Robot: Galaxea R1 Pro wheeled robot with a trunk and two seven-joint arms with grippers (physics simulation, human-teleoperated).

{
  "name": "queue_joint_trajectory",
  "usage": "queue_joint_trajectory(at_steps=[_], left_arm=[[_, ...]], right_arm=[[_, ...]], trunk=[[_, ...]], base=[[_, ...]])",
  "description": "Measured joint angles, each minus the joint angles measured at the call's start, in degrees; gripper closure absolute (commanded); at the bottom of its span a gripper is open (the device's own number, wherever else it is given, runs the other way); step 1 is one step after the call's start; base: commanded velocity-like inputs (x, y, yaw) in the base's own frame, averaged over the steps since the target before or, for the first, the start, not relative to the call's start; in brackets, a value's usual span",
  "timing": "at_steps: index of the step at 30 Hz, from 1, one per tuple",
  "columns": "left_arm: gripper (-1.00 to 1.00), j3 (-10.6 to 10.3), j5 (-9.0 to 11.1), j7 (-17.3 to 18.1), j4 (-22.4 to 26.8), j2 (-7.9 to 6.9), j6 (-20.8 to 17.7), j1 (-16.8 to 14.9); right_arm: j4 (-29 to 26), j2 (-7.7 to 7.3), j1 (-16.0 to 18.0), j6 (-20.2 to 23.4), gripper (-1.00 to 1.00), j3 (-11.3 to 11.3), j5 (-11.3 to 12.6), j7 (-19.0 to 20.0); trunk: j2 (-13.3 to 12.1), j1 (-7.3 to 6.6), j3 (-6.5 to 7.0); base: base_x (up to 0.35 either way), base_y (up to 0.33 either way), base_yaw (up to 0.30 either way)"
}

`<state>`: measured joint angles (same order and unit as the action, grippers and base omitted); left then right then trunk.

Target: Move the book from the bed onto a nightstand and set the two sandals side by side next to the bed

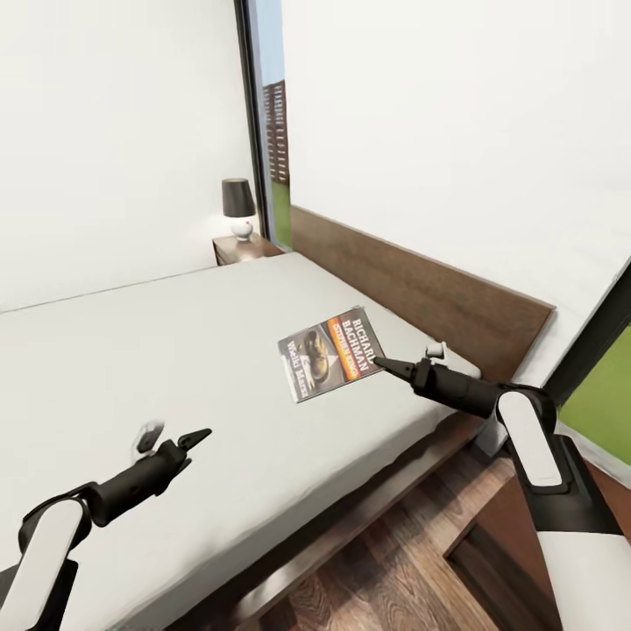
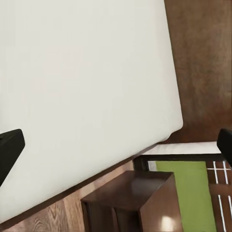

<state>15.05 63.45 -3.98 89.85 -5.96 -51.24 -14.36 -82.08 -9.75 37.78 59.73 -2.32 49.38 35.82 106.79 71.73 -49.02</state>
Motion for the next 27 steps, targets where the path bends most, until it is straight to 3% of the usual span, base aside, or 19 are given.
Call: queue_joint_trajectory(at_steps=[7, 9, 12, 16, 27], left_arm=[[-1.0, 0.0, -0.2, 0.0, -1.7, -0.03, 0.7, 0.0], [-1.0, 0.0, -3.3, 0.3, -4.0, 0.03, 3.3, 0.0], [-1.0, -0.1, -5.1, 0.8, -4.3, 0.06, 5.4, 0.0], [-1.0, 0.3, -4.9, 1.0, -2.7, -0.08, 5.7, 0.5], [-1.0, 1.3, -4.8, 1.1, 0.0, -0.65, 5.9, 2.5]], right_arm=[[-3.3, 0.09, -1.1, 0.0, 1.0, 0.2, -0.1, 0.0], [-6.2, 0.1, -2.4, 0.0, 1.0, 0.3, 0.2, -0.2], [-8.4, 0.08, -3.3, -0.1, 1.0, 0.3, -0.2, -1.0], [-9.1, 0.05, -3.5, 0.0, 1.0, 0.2, -0.1, -1.2], [-9.5, 0.07, -3.5, -0.1, 1.0, 0.2, -0.4, -3.0]], trunk=[[0.0, 0.0, 0.31], [0.0, 0.0, 0.4], [0.0, 0.0, 0.57], [0.0, 0.0, 0.85], [-4.4, -2.41, 3.64]], base=[[0.0, 0.0, 0.252], [0.0, 0.0, 0.256], [0.0, 0.0, 0.23], [0.0, 0.0, 0.207], [0.0, 0.0, 0.199]])
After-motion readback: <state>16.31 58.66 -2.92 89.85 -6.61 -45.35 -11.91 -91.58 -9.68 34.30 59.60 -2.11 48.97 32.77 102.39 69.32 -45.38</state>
